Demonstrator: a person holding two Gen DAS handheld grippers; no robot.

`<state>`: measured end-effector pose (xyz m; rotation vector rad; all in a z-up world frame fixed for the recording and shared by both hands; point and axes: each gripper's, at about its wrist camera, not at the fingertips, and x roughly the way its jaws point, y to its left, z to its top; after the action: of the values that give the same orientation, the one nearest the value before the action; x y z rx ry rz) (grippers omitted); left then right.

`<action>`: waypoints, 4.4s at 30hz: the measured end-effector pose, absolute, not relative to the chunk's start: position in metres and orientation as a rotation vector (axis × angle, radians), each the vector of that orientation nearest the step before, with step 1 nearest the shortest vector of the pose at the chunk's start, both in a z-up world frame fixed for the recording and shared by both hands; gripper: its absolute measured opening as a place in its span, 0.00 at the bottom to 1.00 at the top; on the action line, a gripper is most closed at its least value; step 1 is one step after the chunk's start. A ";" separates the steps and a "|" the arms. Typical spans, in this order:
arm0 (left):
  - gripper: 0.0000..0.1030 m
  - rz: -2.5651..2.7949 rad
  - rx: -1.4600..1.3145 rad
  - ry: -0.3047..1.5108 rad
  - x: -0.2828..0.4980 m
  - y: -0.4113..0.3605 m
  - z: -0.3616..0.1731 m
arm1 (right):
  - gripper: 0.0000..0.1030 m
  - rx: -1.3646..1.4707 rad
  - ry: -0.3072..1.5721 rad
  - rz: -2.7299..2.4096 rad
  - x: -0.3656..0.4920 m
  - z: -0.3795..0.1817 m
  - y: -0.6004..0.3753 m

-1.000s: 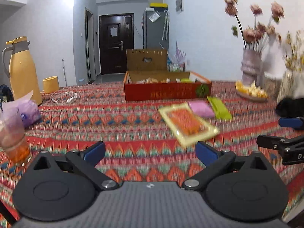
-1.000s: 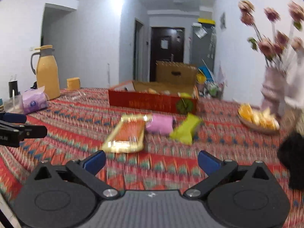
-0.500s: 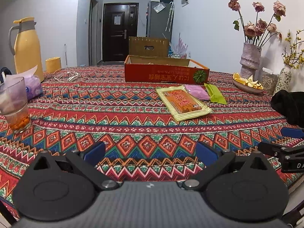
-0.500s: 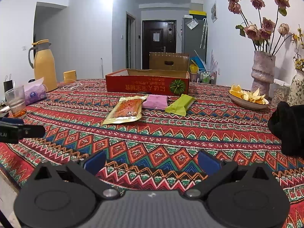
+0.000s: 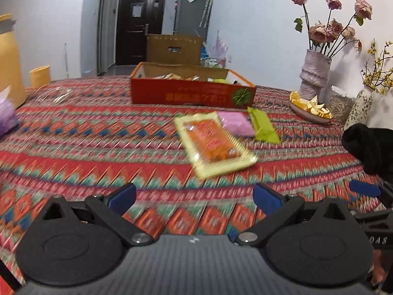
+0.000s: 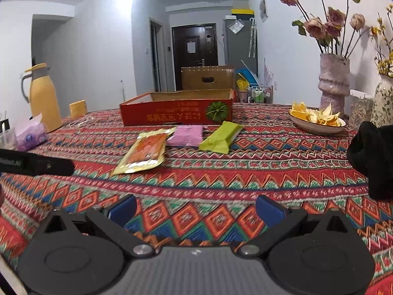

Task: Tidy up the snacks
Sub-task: 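Return both tools to the remaining packets, then grasp the gold sausage packet with left tool while right grasps pink packet, then carry both held packets over the orange box, then open both tools to drop the packets into the orange box, then move both tools back toward the lime-green bar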

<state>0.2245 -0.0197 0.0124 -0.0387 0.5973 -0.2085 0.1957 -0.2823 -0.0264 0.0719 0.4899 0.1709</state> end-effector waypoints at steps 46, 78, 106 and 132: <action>0.41 -0.184 -0.181 0.695 0.299 -0.007 -0.007 | 0.59 -0.031 0.594 0.281 0.336 -0.015 -0.241; 0.42 -0.281 -0.163 0.501 0.436 0.026 0.116 | 0.59 0.012 0.452 0.397 0.386 0.073 -0.275; 0.82 -0.180 -0.045 0.644 0.627 0.002 0.068 | 0.87 -0.067 0.624 0.230 0.672 0.050 -0.227; 1.00 -0.139 -0.077 0.578 0.181 0.003 0.024 | 1.00 0.067 0.524 0.233 0.198 0.009 -0.311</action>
<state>0.1810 0.0029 0.0244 -0.0771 0.5776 -0.1392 0.1978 -0.3109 0.0087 0.0674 0.5241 0.2334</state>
